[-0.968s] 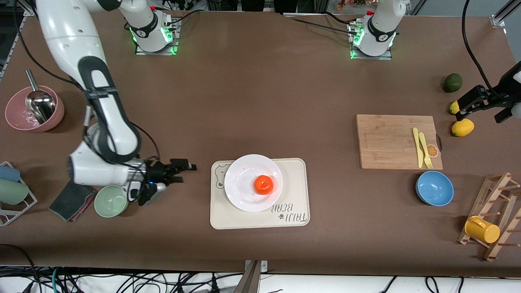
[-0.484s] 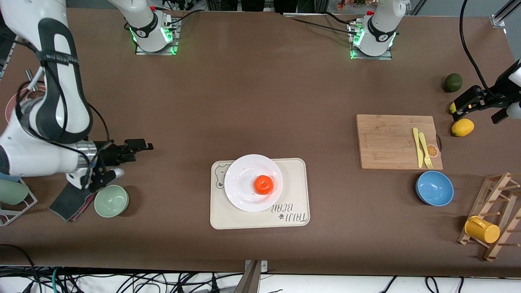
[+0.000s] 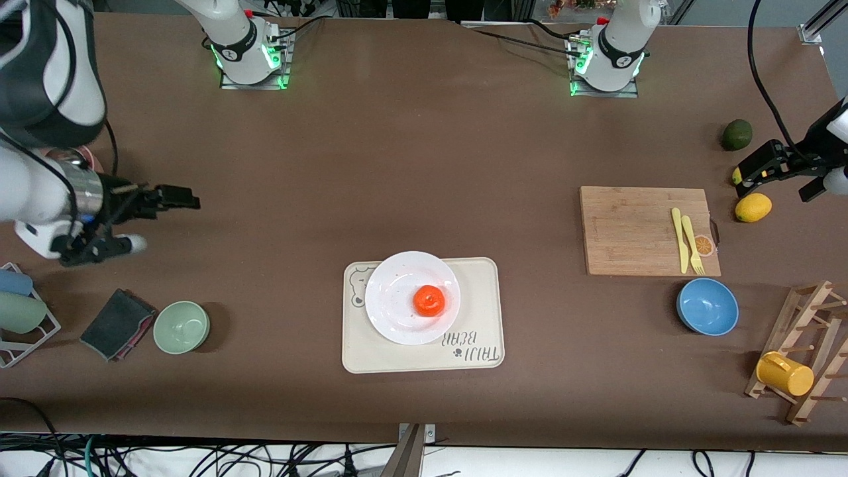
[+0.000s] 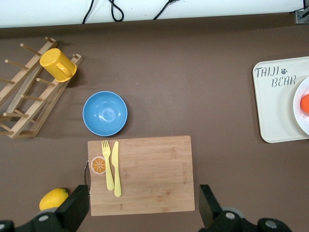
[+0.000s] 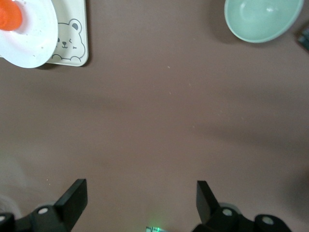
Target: Place orange and plate with both arms
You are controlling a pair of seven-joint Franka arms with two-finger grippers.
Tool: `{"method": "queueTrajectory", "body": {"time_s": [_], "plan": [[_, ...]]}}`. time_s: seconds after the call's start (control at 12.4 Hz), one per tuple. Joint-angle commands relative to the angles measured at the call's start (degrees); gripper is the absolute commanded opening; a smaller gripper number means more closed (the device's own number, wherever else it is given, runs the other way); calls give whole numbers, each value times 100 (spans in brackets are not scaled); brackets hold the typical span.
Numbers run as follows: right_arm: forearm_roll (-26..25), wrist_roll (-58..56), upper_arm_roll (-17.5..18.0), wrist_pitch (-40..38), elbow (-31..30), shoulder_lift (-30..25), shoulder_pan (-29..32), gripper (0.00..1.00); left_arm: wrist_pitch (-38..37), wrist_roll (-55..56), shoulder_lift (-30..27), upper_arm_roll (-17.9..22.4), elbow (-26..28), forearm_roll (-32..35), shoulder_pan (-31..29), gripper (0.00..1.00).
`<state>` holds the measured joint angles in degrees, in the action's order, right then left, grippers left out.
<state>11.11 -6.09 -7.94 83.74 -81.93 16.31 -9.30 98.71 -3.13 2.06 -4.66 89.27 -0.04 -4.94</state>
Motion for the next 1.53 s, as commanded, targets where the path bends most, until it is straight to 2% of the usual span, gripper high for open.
{"method": "queueTrajectory", "body": {"time_s": [0.0, 0.24, 0.4, 0.73, 0.89, 1.45], "plan": [[-686, 450, 64, -85, -578, -847, -28, 100, -45, -118, 13, 9, -67, 48, 10, 100], [-1031, 364, 47, 194, -1210, -1708, 182, 100, -71, -109, 13, 9, -67, 56, 10, 100], [-1058, 215, 108, 283, -1273, -1736, 561, 100, -80, -109, 13, 0, -58, 56, 28, 100], [-961, 370, 301, 292, -1317, -1930, 561, 100, -80, -118, 13, 9, -76, 56, 19, 100], [-961, 512, 310, 467, -1553, -2131, 561, 100, -80, -118, 22, 0, -76, 56, 19, 100], [-1040, 547, 293, 600, -1466, -2114, 561, 100, -71, -118, 31, 9, -120, 48, 28, 100]]}}
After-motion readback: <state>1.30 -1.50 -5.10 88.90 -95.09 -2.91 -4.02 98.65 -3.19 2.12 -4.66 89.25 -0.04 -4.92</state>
